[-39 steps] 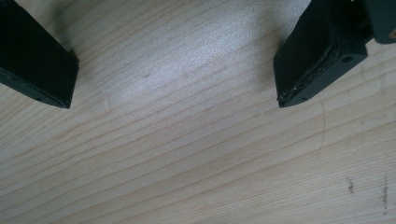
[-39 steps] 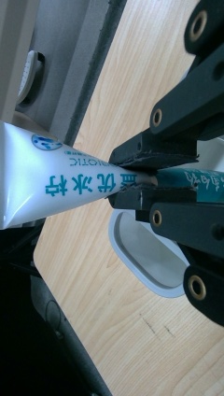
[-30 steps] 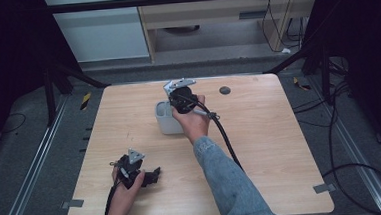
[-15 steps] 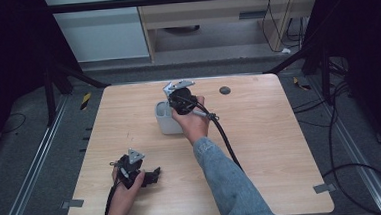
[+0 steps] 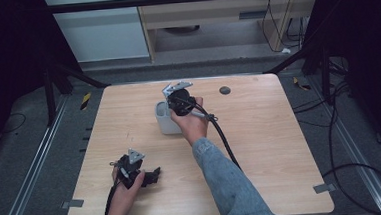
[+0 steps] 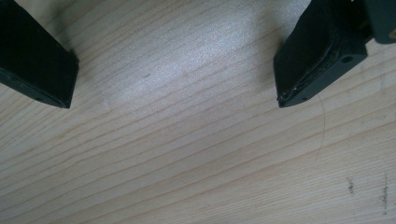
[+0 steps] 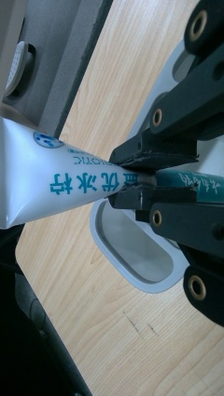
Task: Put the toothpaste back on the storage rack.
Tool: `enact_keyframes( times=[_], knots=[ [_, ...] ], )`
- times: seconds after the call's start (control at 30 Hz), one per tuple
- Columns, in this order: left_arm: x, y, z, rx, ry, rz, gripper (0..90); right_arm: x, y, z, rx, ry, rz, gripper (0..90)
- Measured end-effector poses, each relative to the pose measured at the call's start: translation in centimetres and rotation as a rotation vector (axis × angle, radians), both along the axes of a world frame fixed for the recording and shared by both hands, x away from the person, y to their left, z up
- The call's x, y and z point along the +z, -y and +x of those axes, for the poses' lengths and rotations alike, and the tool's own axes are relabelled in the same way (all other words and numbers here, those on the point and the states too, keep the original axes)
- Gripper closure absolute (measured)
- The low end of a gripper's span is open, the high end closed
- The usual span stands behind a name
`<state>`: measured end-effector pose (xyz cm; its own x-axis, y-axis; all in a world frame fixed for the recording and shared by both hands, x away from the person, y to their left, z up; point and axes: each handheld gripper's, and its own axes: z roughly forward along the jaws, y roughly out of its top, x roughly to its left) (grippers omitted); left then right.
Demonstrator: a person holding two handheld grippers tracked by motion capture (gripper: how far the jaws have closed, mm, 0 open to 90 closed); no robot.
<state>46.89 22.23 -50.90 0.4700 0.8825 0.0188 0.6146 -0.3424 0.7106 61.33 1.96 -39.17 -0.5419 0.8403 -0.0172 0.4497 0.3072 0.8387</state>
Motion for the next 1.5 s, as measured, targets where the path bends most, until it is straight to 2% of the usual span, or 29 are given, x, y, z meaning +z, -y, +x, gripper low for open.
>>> enact_keyframes(
  times=[1.27, 1.5],
  knots=[
    [0.0, 0.0, 0.0, 0.0, 0.0, 0.0, 0.0, -0.04, -0.41, 0.77, 0.003, -0.017, 0.008, 78.0],
    [0.01, 0.01, 0.0, 0.002, -0.001, -0.001, 0.0, 0.73, -0.05, 0.14, 0.015, -0.02, 0.014, 75.1]
  ],
)
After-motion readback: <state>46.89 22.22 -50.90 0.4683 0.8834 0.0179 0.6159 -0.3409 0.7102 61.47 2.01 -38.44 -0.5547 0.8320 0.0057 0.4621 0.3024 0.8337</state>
